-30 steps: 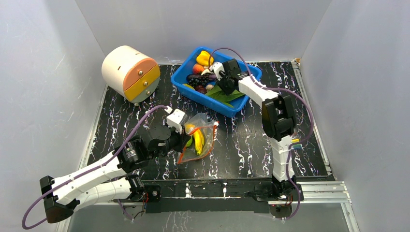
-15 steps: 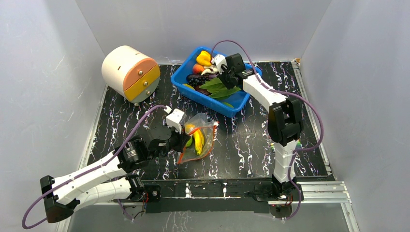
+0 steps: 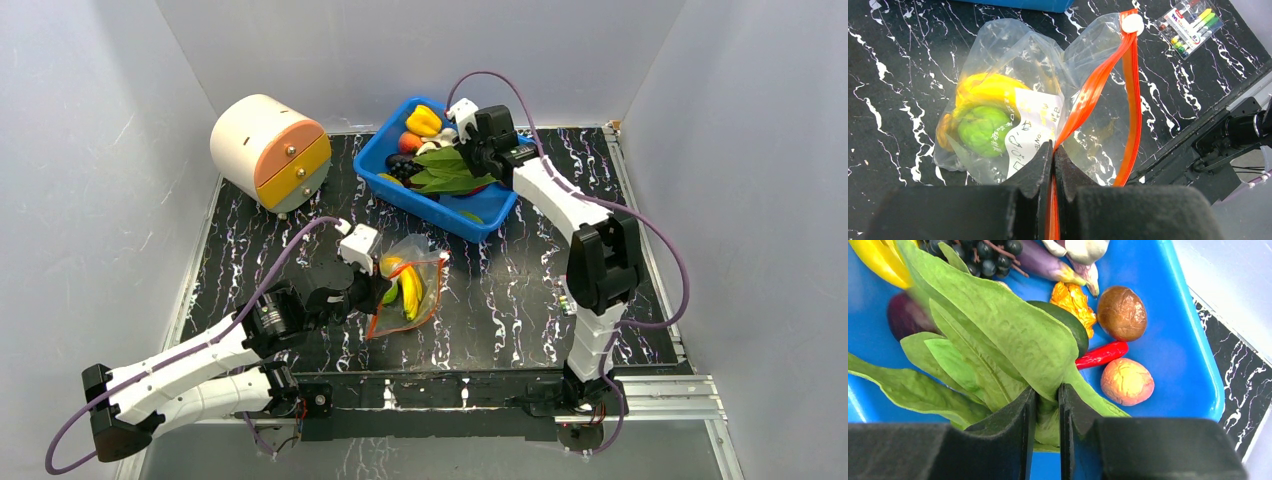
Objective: Place the food in the zip-top bag and seal the zipper
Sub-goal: Pick up the fake vegetable from the bin.
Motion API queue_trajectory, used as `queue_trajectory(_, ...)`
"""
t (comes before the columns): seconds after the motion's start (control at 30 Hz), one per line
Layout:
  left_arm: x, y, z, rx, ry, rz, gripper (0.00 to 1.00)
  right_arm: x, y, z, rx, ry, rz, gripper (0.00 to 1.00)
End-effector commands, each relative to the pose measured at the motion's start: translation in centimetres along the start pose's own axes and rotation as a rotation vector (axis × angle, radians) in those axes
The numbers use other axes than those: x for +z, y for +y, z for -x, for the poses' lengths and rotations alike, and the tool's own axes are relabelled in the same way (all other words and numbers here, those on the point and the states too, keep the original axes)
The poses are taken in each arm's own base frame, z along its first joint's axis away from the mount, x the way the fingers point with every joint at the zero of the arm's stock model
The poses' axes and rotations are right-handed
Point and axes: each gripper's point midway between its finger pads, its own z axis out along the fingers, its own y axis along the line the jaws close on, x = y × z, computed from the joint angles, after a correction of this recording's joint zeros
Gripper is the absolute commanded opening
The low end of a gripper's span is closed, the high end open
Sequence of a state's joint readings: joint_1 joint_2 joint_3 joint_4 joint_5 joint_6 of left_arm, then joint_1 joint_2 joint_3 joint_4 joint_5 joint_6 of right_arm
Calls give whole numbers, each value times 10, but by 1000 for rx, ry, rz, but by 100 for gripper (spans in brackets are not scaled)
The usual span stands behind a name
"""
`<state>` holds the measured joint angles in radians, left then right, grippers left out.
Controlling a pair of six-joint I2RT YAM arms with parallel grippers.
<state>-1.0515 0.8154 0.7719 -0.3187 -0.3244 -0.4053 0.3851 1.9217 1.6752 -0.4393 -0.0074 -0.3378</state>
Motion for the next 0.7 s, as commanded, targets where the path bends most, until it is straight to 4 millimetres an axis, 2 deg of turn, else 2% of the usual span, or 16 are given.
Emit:
queue_trajectory(0.0,-6,0,14,-33,-40,5,0,-33,-14,56,89,-201,-50,17)
queue_trajectory(0.2,-7,-2,18,-54,-40,5,0,-58,-11,73,150,-279,-25,17)
queue_trajectory(0.27,-8,-3,20,-62,-41,4,0,-84,-11,85,161,-337,-21,16)
queue_trajectory(0.3,-8,-3,21,-63,-44,5,0,-88,-10,86,168,-349,-17,15)
queue_trajectory(0.4,-8,-4,24,-73,-45,6,0,-118,-7,95,192,-422,-1,15)
queue_trajectory(0.67,-12,-10,35,-107,-64,-9,0,-195,30,102,171,-587,172,15)
